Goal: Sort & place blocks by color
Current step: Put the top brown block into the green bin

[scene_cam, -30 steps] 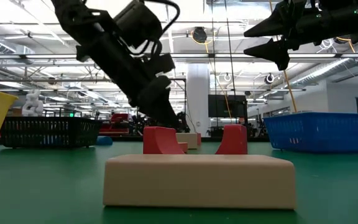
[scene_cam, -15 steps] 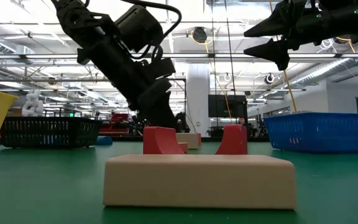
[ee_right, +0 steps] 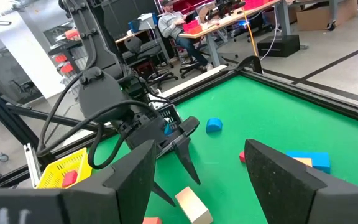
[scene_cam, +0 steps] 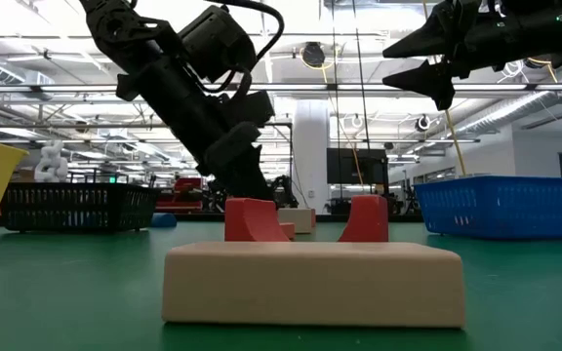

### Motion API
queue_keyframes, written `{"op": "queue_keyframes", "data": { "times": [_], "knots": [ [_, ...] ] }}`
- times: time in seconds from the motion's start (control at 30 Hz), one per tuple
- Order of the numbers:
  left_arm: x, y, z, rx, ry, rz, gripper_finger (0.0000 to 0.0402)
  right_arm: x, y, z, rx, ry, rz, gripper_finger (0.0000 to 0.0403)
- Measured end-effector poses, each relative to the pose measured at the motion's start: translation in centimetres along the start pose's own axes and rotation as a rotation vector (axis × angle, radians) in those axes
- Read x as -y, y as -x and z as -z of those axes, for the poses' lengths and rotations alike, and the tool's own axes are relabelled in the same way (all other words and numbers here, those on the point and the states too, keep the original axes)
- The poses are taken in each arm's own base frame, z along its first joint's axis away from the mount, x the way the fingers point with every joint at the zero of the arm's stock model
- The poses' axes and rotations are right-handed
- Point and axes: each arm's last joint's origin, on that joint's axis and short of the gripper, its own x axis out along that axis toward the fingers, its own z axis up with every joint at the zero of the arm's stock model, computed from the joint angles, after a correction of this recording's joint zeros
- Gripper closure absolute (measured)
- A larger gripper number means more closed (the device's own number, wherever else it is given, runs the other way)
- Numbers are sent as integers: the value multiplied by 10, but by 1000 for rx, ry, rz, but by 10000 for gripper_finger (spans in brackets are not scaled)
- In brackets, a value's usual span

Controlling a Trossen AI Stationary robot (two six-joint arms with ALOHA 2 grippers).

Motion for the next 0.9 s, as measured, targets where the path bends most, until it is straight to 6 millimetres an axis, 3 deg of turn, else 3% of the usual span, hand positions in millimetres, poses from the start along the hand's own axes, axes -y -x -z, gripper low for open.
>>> {"op": "queue_keyframes", "data": {
  "times": [0.5, 0.9],
  "knots": [
    [0, 0, 1, -15, -48, 17, 149, 0, 0, 0, 0, 0, 0, 165],
    [2, -11, 4, 11, -61, 27, 151, 0, 0, 0, 0, 0, 0, 165]
  ]
}}
